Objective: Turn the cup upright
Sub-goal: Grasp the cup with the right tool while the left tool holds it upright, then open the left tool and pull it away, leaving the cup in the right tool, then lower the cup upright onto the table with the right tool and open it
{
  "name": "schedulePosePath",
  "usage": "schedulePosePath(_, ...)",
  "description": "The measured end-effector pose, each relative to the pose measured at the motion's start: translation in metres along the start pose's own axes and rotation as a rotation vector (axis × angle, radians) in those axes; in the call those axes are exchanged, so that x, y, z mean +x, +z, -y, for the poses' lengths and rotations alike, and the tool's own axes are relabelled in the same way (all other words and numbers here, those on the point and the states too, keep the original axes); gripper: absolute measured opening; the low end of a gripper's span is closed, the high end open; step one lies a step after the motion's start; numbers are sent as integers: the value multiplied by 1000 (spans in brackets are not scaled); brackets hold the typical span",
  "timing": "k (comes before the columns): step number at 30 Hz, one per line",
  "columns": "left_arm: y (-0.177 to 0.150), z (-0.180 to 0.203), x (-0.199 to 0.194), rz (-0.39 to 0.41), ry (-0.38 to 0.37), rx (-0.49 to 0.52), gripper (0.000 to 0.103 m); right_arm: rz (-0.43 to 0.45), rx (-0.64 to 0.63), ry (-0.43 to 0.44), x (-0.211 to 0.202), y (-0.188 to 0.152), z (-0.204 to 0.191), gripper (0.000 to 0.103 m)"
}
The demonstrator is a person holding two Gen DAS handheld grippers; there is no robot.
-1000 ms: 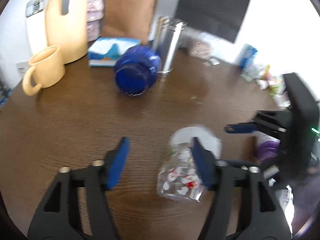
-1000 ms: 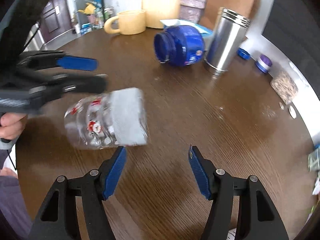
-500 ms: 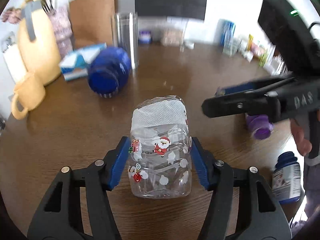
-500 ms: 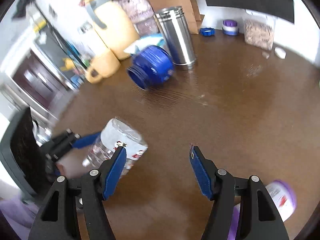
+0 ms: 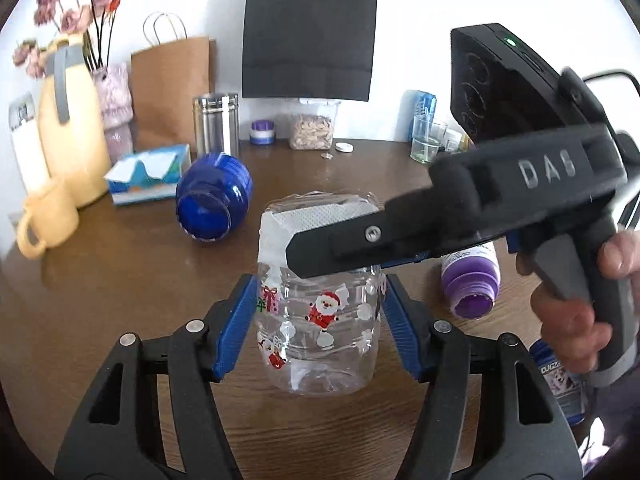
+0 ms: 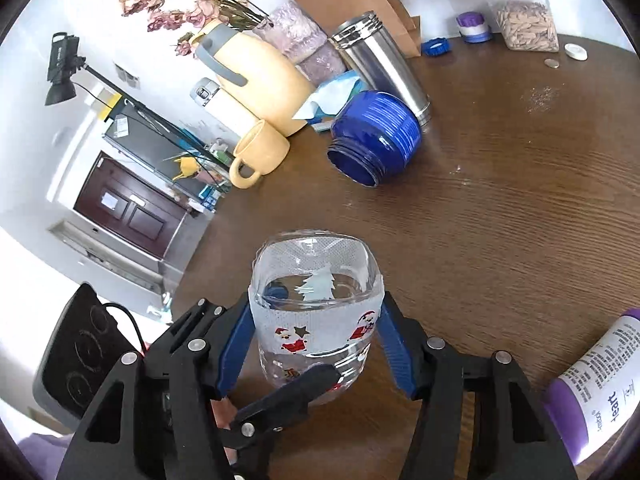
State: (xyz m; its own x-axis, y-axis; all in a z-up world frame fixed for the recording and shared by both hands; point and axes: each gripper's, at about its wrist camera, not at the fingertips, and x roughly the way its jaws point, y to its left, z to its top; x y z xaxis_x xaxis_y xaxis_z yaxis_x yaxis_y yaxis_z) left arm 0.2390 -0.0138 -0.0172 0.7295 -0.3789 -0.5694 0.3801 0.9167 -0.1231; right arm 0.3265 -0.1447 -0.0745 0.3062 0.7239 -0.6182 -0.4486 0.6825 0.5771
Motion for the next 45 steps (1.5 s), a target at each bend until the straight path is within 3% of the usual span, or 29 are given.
schedulePosePath(6, 3, -4, 4, 10, -40, -22, 58, 13, 84, 60, -3, 4, 19, 68)
schedulePosePath(14, -2, -10, 17, -31, -69, -28, 59, -6, 77, 28, 7, 5, 26, 65)
schedulePosePath(17, 2, -16, 23, -72, -101, -57, 69, 49, -19, -112, 0, 8, 13, 64)
schedulePosePath(20, 4, -23, 26, -85, -74, -82, 70, 151, -210, -428, -11, 15, -5, 64)
schedulePosePath(21, 5, -26, 28, -97, -62, -92, 70, 168, -245, -484, -12, 17, -7, 64)
schedulePosePath(24, 7, -30, 34, -111, -39, -114, 70, 215, -310, -553, -9, 26, -2, 65)
schedulePosePath(27, 11, -27, 45, -155, 32, -100, 70, 199, -325, -622, -1, 34, 9, 65)
schedulePosePath(34, 15, -19, 45, -147, 58, -97, 71, 83, -294, -619, 6, 28, 27, 67)
schedulePosePath(42, 17, -8, 30, -148, 88, -92, 75, 102, -250, -605, -17, 18, 26, 69)
schedulePosePath(45, 19, -3, 16, -136, 105, -86, 84, 120, -256, -587, -27, 16, 13, 72)
